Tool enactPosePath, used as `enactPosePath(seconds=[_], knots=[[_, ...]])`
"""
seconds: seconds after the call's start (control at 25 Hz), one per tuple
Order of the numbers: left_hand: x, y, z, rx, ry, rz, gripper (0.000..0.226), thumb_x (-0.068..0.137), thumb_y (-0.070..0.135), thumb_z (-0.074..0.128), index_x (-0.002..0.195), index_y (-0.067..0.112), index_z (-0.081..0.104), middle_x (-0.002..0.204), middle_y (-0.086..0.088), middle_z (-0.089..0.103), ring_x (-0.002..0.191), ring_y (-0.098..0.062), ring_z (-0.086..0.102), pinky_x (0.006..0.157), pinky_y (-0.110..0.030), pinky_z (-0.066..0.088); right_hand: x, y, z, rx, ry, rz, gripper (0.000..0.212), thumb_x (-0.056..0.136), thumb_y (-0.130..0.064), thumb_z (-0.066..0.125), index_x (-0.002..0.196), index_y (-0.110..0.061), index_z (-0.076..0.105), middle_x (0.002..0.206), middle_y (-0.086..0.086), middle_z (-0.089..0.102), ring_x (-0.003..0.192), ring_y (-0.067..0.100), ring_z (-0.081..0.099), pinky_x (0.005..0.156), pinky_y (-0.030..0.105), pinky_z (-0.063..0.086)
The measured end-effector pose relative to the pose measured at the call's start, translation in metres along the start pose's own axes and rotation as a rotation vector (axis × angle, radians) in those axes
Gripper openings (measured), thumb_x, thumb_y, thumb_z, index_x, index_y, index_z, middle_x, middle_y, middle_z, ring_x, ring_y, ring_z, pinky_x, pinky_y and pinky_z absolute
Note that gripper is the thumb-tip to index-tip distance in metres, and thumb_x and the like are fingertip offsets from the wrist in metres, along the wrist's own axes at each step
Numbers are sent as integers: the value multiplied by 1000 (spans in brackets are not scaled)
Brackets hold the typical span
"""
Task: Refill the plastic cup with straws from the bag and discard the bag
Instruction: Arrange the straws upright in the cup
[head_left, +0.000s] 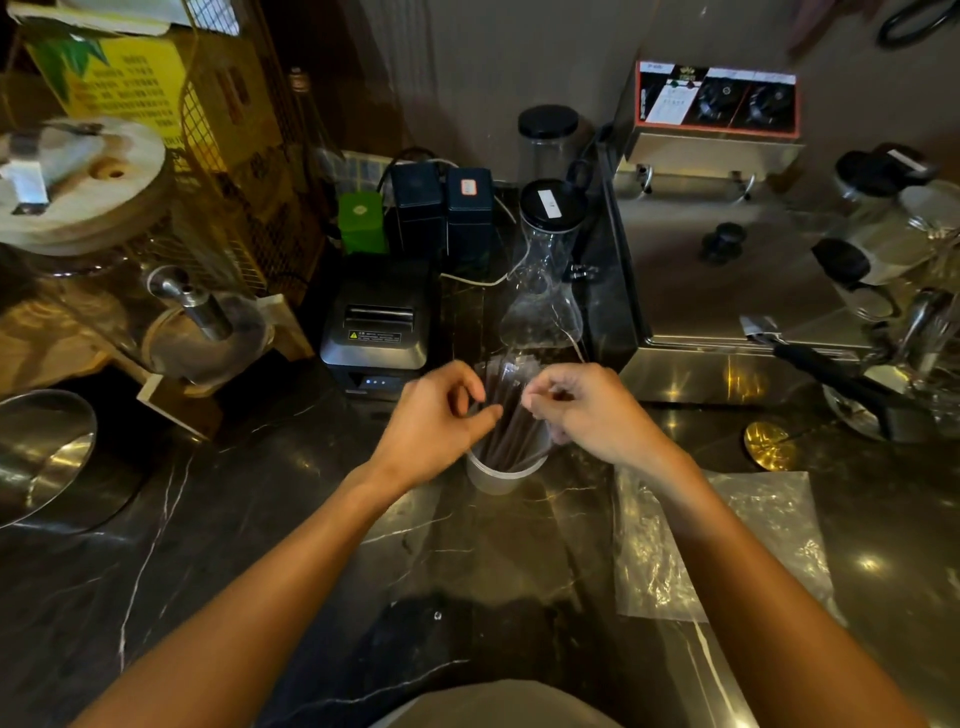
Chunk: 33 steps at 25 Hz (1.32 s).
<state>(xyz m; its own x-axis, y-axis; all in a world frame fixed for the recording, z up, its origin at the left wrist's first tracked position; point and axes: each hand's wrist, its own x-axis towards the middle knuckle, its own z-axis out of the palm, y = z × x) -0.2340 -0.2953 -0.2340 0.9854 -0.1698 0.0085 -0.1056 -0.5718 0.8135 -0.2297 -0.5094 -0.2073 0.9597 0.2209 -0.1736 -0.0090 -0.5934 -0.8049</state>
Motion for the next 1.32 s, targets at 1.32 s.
enactPosePath(seconds=[1.32], knots=[[24,41,-27,-379,-74,173,14,95,15,71,89,4,78,79,-9,68,62,-11,61,58,-19,50,-22,-3,-9,240,127,-46,16,99,-8,67,102,-21,75,67,-8,66,51,5,58,44,26,48]])
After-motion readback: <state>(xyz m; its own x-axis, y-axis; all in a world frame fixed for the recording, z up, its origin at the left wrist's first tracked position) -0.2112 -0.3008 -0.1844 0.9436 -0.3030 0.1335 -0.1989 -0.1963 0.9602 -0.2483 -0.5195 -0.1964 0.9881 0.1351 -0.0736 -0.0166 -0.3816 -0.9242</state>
